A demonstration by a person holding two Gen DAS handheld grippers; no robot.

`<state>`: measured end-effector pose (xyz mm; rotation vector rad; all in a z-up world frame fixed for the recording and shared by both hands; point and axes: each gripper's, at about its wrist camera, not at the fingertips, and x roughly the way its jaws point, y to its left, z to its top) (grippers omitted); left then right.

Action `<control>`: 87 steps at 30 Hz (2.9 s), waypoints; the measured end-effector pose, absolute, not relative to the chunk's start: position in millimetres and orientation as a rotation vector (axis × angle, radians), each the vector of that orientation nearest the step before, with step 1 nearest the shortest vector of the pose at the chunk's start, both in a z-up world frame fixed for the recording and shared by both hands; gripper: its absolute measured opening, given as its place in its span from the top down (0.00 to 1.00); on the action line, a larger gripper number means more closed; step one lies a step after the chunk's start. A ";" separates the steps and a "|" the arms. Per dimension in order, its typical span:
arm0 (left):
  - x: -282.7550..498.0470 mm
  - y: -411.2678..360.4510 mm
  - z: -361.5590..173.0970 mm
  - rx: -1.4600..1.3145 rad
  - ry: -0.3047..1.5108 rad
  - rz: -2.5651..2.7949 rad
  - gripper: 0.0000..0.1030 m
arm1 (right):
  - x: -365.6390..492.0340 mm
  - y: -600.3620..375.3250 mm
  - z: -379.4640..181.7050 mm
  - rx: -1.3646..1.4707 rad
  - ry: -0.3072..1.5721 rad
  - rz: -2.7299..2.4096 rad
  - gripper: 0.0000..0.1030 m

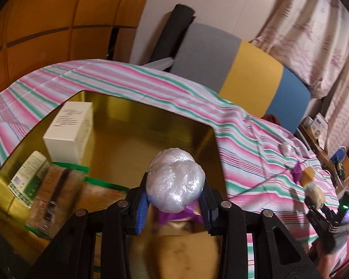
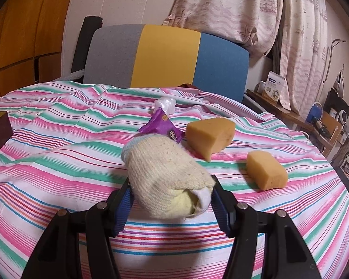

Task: Organize objects
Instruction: 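Carry the white ball into the tray and open the left gripper, then lower the cloth bundle into the tray and open the right gripper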

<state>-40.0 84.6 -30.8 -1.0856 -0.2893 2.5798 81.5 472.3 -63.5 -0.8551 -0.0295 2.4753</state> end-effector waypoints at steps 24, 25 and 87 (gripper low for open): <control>-53.9 29.6 -43.1 -1.186 -0.392 2.672 0.16 | 73.5 458.7 -65.8 -0.887 -0.126 2.477 0.40; -48.8 30.7 -42.4 -1.168 -0.386 2.674 0.13 | 73.5 458.1 -65.7 -0.887 -0.129 2.479 0.40; 34.1 -3.0 -28.7 -1.042 -0.353 2.770 0.00 | -11.1 197.7 2.4 -1.196 -0.134 3.086 0.34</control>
